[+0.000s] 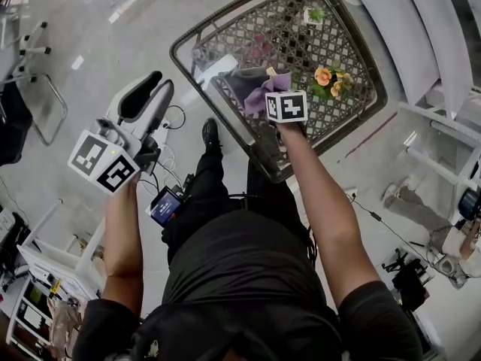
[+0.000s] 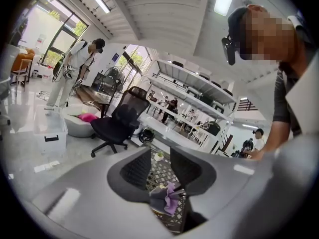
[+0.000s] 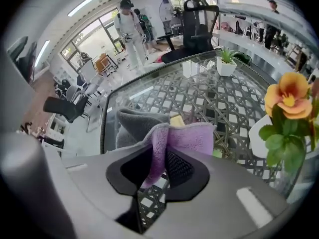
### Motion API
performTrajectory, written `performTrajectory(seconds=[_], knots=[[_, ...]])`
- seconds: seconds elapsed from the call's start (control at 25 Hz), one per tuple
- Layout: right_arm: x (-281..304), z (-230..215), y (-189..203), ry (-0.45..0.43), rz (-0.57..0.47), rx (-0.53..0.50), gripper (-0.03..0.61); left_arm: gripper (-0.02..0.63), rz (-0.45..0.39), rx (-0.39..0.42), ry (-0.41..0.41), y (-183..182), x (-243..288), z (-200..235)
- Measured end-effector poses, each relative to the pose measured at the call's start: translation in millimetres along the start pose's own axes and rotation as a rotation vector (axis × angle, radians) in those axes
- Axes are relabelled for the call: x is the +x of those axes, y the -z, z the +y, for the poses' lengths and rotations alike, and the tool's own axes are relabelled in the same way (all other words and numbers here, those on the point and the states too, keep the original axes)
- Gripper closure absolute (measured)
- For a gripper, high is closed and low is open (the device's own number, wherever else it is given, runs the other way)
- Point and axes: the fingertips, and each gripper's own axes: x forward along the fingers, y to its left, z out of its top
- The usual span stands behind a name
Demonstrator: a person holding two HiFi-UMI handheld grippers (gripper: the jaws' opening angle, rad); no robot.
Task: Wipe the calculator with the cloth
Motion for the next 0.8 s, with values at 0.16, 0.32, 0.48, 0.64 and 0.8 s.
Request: performTrajectory(seconds=[0.16,0.32,0.48,0.64,0.8], knots=[[-11,-9,7,0.079,0.043,-0.146,0.506,0.472,-0.004,0.005,0.015,-2,6,-7],[-22,-13,9,0.162,0.065,-0.344,0.506,0.473,0.003,0.007,0.023,1,9,-11],[-26,-9,2,0.229,0.059,-0.506,0.506,0.472,0.005,0.002,0.024,5,6,-12],[-18,0,4,0.242,0.078,-0.602,0.505,0.472,0.004,-0.008,0.020,10,4,-11],[-5,3,3,0.245,0.100,-0.646,0.505,0.473,0.004,-0.020,0.004,16,0,-4]])
